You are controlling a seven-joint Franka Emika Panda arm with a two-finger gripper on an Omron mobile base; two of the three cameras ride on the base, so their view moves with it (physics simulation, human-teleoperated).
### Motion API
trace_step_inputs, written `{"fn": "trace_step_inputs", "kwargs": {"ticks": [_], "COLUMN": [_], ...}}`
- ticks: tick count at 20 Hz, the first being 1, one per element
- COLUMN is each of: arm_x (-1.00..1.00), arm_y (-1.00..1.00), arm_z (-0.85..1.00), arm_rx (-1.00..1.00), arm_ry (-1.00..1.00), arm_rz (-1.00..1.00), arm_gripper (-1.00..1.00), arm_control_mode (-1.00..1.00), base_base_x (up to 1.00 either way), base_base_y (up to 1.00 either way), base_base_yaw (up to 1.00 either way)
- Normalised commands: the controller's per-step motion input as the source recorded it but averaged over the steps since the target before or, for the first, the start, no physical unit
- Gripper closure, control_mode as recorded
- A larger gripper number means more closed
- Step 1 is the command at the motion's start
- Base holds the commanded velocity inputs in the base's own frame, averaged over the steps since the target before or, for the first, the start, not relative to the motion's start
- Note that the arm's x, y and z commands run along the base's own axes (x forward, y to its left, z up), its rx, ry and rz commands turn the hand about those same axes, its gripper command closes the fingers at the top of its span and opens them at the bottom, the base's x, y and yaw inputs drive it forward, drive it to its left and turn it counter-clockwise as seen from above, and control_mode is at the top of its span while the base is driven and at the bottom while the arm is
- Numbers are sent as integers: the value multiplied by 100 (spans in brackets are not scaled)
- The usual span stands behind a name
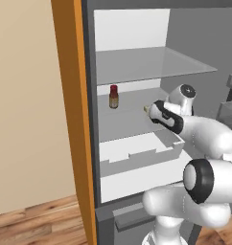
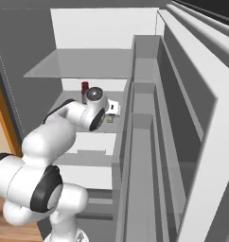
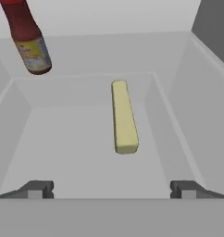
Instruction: Retrieve the butter from the fridge and place it on a plate on the dining table. Then retrieve the butter knife by the fridge and place it near the plate.
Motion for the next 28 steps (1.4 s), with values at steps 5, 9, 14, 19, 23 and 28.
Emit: {"fn": "trace_step_inputs", "kwargs": {"ticks": [5, 9, 14, 19, 23, 28], "arm_x": [73, 43, 41, 54, 26, 0], "arm_y": [-5, 0, 0, -11, -3, 0], "arm_z": [-29, -29, -19, -11, -21, -38], "arm_rx": [-8, -3, 0, -2, -1, 0], "arm_ry": [4, 0, 7, 19, 5, 0], "arm_rz": [0, 0, 0, 0, 0, 0], "arm_gripper": [-100, -100, -100, -100, -100, -100], "arm_control_mode": [-100, -100, -100, -100, -100, -100], "base_base_x": [0, 0, 0, 0, 0, 0], "base_base_y": [0, 0, 0, 0, 0, 0], "base_base_yaw": [0, 0, 0, 0, 0, 0]}}
